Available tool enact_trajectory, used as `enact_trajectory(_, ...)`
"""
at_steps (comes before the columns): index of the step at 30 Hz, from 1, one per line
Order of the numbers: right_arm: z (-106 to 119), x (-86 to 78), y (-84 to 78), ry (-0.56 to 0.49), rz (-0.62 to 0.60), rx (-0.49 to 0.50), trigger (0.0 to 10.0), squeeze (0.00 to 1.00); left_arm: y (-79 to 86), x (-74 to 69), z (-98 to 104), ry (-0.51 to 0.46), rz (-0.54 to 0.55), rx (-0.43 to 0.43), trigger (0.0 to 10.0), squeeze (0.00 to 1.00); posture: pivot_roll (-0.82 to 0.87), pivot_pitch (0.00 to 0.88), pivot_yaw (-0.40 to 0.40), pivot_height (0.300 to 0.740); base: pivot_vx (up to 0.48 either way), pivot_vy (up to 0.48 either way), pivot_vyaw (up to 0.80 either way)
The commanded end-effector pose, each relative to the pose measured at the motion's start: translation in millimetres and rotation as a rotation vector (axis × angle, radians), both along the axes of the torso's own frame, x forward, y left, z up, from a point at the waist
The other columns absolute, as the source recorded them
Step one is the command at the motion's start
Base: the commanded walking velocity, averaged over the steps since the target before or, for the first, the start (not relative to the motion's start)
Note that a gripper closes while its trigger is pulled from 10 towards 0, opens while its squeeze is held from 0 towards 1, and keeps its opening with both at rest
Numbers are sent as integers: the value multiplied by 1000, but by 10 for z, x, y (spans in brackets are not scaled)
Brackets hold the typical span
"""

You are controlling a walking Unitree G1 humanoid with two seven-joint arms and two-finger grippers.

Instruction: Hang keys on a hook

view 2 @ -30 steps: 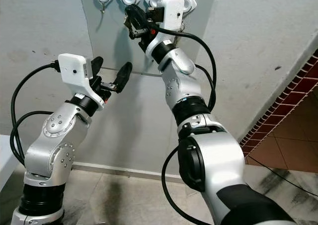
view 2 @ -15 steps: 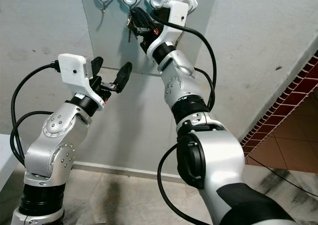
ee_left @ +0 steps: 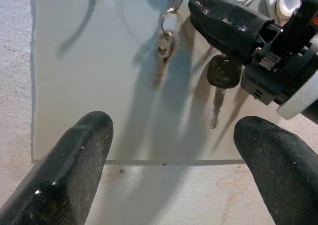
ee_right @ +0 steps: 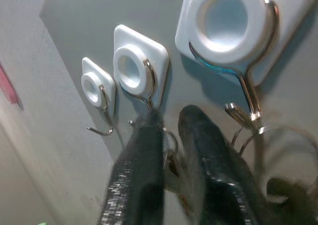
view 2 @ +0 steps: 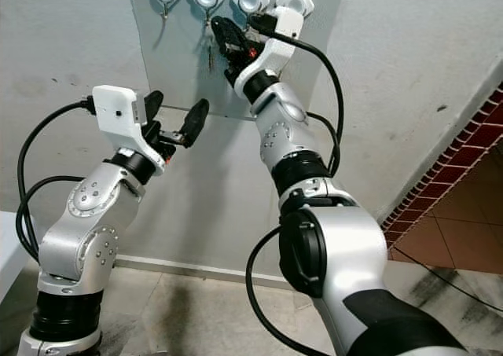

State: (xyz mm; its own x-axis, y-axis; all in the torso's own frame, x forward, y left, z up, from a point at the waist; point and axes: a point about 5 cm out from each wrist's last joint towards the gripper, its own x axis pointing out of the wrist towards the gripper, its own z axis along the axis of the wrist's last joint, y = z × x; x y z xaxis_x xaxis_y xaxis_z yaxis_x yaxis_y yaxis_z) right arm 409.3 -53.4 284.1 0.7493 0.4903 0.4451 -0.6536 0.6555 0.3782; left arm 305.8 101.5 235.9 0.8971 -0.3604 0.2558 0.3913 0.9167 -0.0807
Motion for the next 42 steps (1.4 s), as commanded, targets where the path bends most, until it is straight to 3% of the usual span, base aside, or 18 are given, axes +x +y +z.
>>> enact_trajectory(1,-53,1,-46,10,-11,12,10000,1000,4,-16,39,-17,7,-3,10000,0,84,64,-65,715,0,0,0)
enact_trajectory(11,-449,-60,-173,33,-33,-60,10000,1000,65,29,-76,2,59,2,10000,0,86,32,-61,715,0,0,0)
enact_trajectory(18,-1062,-247,-439,108,-126,-141,10000,1000,144,69,-481,107,106,28,10000,0,79,6,-48,715,0,0,0)
enact_trajectory(21,-1223,-319,-514,141,-151,-149,10000,1000,158,73,-587,140,109,23,10000,0,73,0,-42,715,0,0,0)
enact_trajectory(23,-1412,-423,-635,180,-205,-173,10000,1000,178,74,-721,177,123,15,10000,0,68,0,-39,715,0,0,0)
enact_trajectory(29,-1676,-612,-783,224,-278,-247,10000,1000,196,67,-948,218,140,32,10000,0,51,0,-28,715,0,0,0)
enact_trajectory(33,-1980,-810,-955,287,-355,-329,10000,1000,225,20,-1210,251,168,92,10000,0,44,0,-25,715,0,0,0)
enact_trajectory(38,-2251,-1029,-1008,364,-371,-390,10000,1000,280,-51,-1483,275,196,148,10000,0,31,0,-18,715,0,0,0)
enact_trajectory(42,-2524,-1250,-1067,446,-387,-418,10000,1000,385,-120,-1825,404,222,103,10000,0,23,0,-6,715,0,0,0)
